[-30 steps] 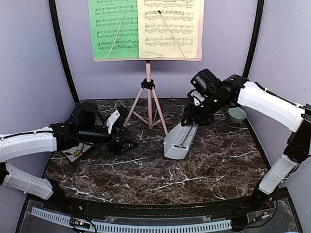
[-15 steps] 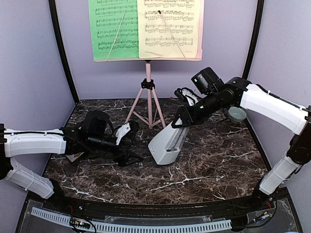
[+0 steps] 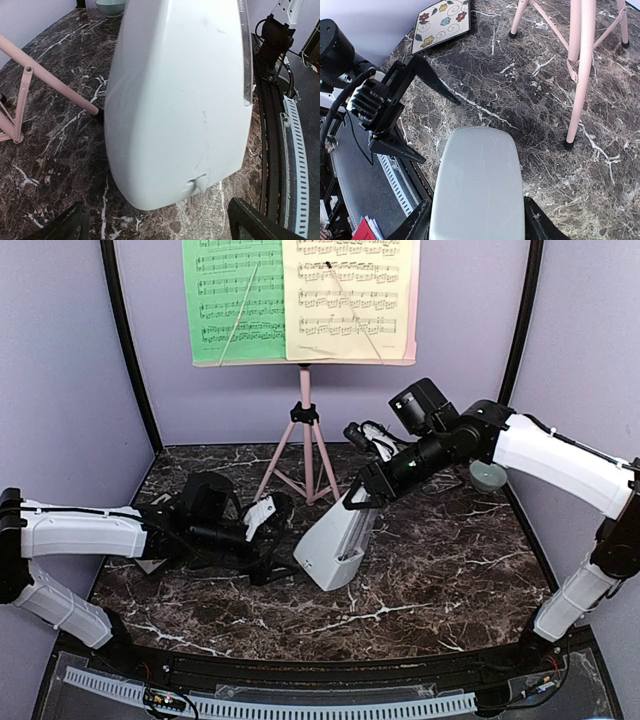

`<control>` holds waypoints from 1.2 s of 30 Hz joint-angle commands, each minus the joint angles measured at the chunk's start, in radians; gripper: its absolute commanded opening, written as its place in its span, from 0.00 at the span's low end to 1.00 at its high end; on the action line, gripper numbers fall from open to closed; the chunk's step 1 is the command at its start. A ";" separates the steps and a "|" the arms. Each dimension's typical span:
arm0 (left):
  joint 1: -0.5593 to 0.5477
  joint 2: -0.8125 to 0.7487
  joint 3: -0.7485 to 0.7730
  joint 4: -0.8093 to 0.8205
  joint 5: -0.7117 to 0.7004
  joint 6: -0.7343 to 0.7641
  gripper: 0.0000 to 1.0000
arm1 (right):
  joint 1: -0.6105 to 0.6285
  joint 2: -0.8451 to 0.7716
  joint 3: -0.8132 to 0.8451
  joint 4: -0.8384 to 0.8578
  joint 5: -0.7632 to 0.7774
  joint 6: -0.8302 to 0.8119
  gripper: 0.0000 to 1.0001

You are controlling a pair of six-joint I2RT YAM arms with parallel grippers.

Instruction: Set up the instrument practice props

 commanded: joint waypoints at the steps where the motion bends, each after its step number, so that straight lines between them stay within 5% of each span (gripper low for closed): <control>1: -0.005 -0.008 -0.025 0.107 -0.066 -0.032 0.99 | 0.017 -0.033 0.058 0.107 -0.069 -0.029 0.19; 21: -0.015 0.071 0.015 0.089 0.115 -0.006 0.99 | 0.026 -0.030 0.054 0.113 -0.044 0.000 0.09; 36: -0.021 0.065 -0.008 0.122 0.054 -0.035 0.99 | 0.027 -0.025 0.056 0.098 0.006 0.016 0.03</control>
